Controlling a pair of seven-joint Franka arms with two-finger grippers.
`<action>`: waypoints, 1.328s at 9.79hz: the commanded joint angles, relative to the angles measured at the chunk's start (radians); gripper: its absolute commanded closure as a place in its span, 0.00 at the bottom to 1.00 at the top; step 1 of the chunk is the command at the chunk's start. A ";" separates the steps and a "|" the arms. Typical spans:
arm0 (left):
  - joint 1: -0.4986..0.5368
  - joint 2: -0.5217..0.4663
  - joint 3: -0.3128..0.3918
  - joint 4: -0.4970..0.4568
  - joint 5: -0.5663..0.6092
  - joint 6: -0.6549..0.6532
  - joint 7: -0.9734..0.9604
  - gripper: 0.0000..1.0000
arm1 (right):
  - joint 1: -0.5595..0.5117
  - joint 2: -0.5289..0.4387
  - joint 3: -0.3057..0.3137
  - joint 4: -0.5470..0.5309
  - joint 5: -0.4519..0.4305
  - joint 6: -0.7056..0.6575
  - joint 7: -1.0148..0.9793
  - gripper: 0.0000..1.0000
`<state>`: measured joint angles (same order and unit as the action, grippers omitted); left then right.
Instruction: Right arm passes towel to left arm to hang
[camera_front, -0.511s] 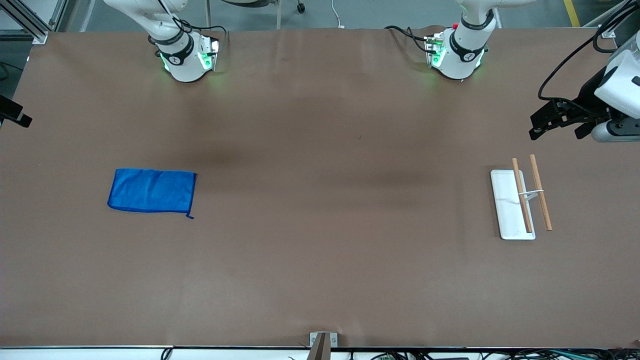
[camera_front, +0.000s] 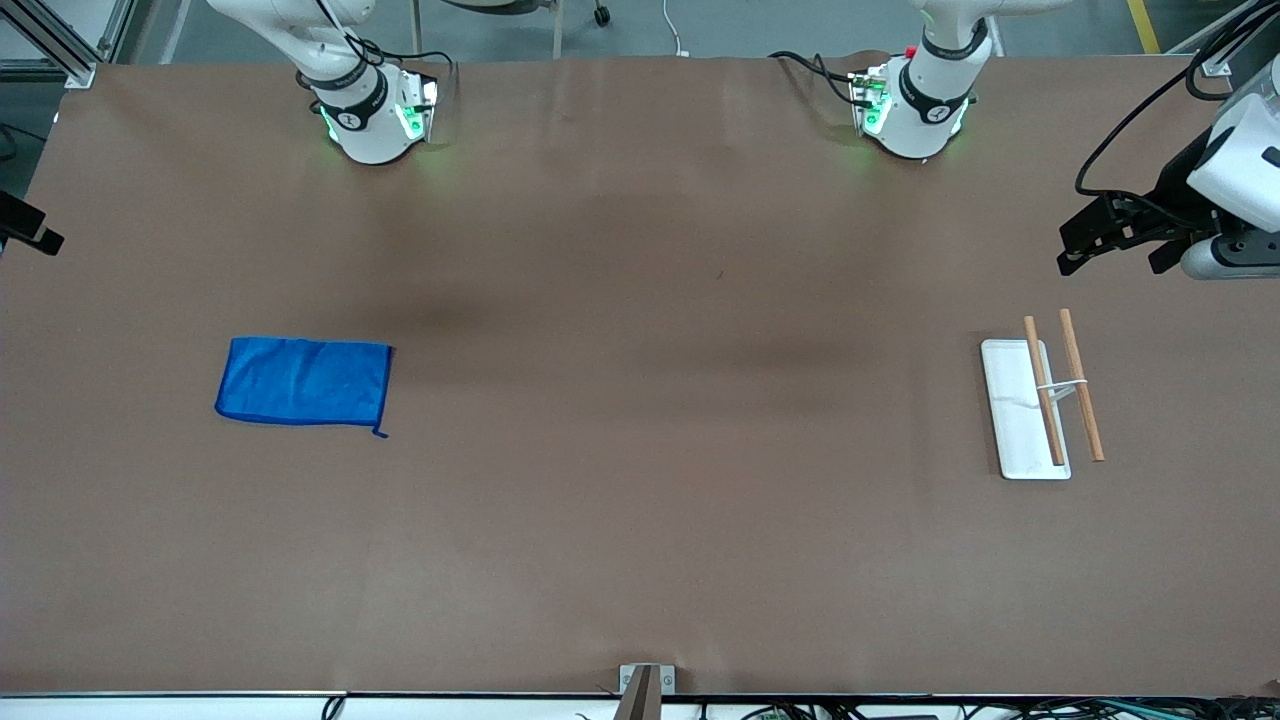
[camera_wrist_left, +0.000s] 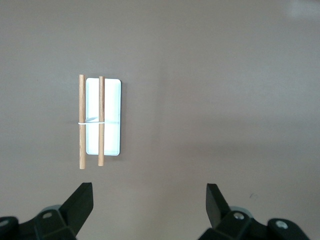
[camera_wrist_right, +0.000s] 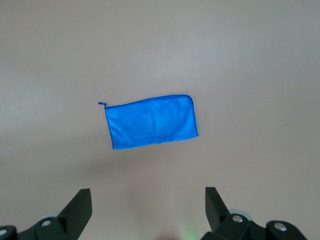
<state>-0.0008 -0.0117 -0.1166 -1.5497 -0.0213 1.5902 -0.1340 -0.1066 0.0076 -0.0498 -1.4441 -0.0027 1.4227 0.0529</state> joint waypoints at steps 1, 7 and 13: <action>0.001 0.007 -0.003 -0.023 0.018 -0.010 -0.001 0.01 | -0.018 -0.018 0.022 -0.057 -0.007 0.016 -0.002 0.00; 0.004 0.015 -0.002 -0.026 0.018 -0.006 0.011 0.01 | 0.031 0.125 0.022 -0.419 -0.013 0.469 -0.010 0.00; 0.005 0.029 0.002 -0.030 0.018 0.007 0.013 0.01 | 0.015 0.356 0.021 -0.656 -0.036 0.970 -0.143 0.00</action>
<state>0.0021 0.0018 -0.1138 -1.5558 -0.0213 1.5904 -0.1340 -0.0830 0.3608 -0.0338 -2.0583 -0.0256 2.3413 -0.0718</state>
